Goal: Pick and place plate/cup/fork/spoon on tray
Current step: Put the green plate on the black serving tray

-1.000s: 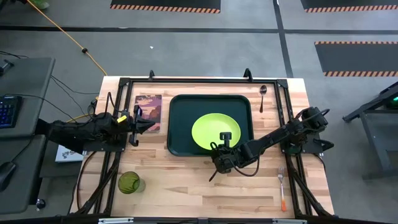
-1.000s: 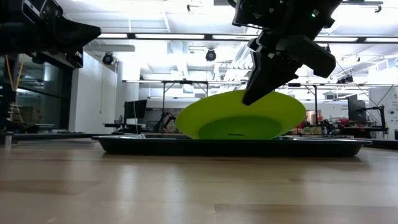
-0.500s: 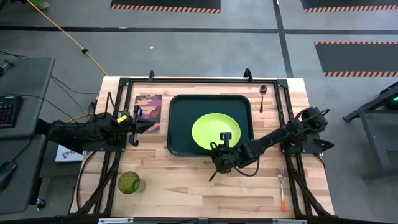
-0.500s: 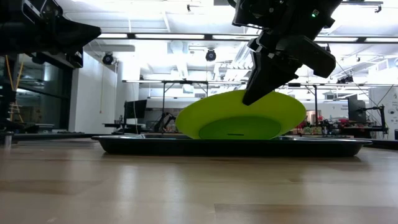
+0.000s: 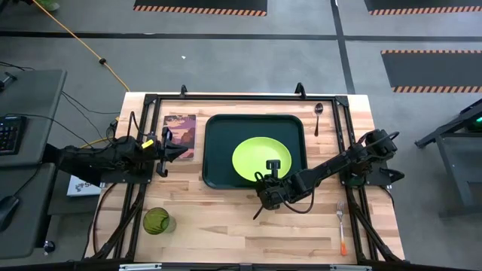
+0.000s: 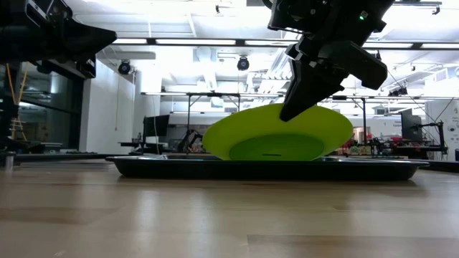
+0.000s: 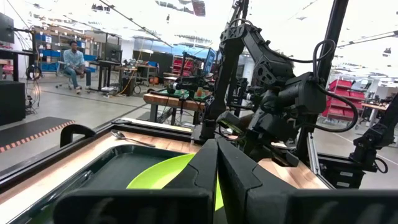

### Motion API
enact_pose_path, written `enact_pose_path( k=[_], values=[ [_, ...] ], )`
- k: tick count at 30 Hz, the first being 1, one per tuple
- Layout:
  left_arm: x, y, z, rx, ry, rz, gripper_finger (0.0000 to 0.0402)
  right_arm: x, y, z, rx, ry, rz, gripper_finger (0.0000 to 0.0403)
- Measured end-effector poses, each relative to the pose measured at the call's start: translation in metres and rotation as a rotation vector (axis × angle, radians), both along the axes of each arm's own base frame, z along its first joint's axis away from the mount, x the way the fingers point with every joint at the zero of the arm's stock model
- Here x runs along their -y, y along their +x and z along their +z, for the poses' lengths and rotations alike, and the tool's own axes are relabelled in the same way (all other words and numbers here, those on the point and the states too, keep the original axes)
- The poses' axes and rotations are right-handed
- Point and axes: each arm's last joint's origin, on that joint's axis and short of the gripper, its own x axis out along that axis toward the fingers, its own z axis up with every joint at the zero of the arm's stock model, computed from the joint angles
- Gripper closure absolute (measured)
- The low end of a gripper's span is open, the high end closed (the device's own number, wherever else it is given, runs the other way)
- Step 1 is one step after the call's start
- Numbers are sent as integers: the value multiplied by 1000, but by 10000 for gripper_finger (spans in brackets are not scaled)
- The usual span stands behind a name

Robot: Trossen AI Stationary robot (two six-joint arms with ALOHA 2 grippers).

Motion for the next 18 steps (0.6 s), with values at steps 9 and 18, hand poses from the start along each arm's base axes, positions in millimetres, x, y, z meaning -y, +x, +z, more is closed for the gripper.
enact_pose_path(
  k=[9, 18],
  values=[
    [0, 0, 0, 0, 0, 0, 398, 0, 0, 0, -1, 4, 0, 315],
    [0, 0, 0, 0, 0, 0, 398, -2, 2, 15, 28, 22, 24, 262]
  ],
)
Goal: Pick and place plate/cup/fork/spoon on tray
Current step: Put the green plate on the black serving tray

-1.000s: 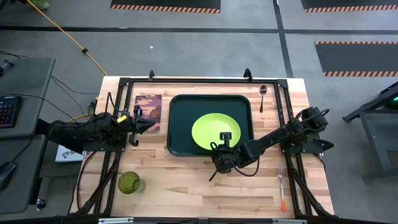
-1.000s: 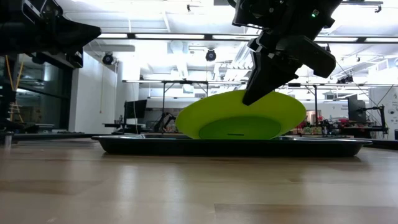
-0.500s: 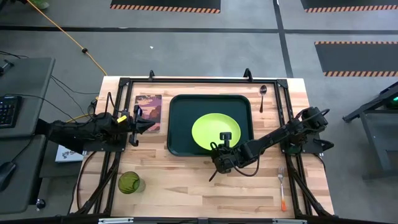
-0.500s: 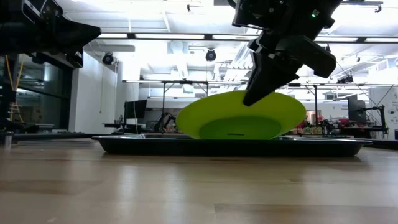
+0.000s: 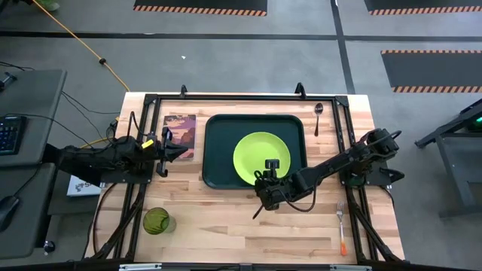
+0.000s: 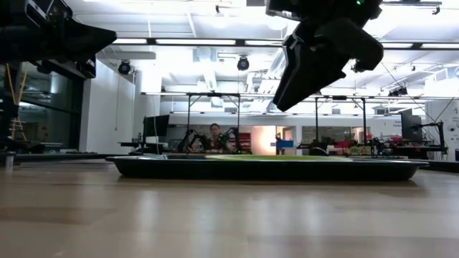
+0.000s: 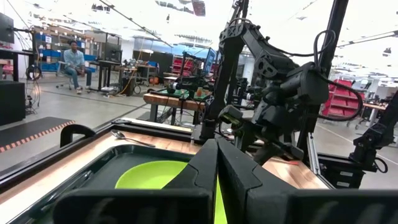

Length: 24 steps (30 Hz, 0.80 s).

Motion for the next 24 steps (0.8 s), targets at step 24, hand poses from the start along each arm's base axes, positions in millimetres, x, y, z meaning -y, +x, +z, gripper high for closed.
enact_pose_path(
  k=[24],
  values=[
    [0, 0, 0, 1, 0, 0, 398, 36, -122, -20, 35, 301, -335, 398]
  ],
)
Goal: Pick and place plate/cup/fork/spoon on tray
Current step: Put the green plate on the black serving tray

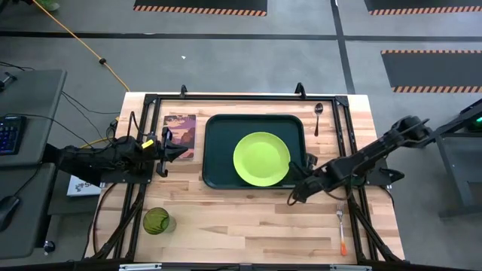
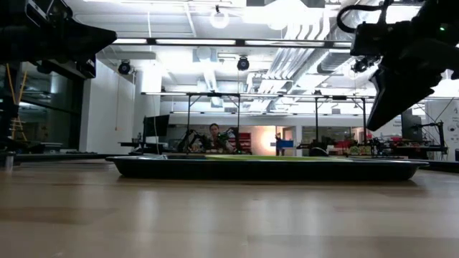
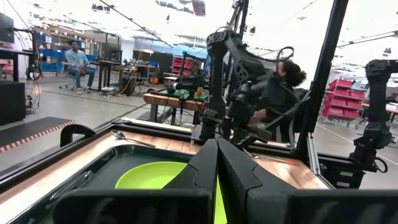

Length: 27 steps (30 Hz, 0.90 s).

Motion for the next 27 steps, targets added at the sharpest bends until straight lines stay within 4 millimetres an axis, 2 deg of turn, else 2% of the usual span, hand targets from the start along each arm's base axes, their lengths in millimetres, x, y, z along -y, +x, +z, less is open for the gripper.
enact_pose_path(
  k=[18, 27],
  values=[
    [0, 0, 0, 0, 0, 0, 398, -1, 2, -1, 72, 59, -5, 402],
    [0, 0, 0, 0, 0, 0, 398, -3, 5, -6, 56, 68, 1, 403]
  ],
)
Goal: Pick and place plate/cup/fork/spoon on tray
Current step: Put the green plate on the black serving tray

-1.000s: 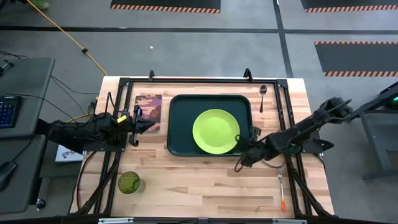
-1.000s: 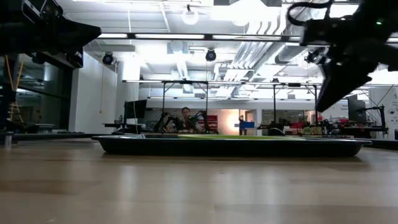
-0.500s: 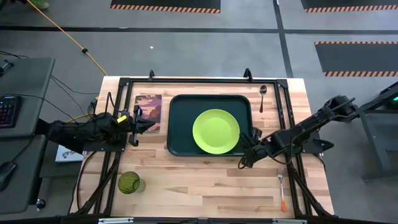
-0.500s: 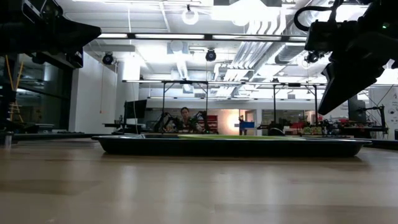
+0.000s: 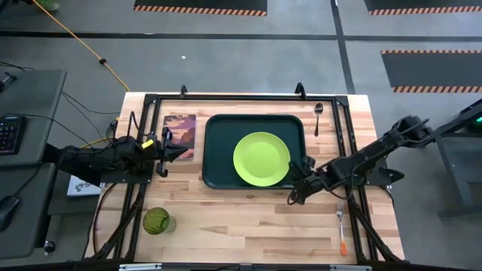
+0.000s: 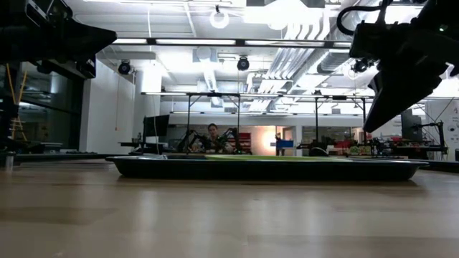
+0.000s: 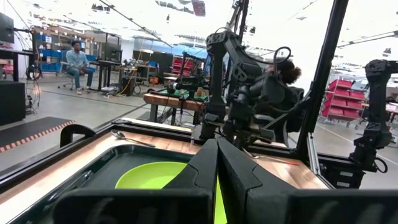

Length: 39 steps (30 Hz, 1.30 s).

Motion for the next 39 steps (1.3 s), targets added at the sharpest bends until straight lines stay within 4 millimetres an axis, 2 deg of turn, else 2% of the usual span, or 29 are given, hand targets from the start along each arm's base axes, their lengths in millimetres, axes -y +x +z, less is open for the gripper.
enact_pose_path(
  k=[12, 39],
  values=[
    [0, 0, 0, 0, 0, 0, 398, -8, 16, -28, -65, 6, 40, 403],
    [0, 0, 0, 0, 0, 0, 398, -2, 23, -26, -18, -33, 54, 403]
  ],
)
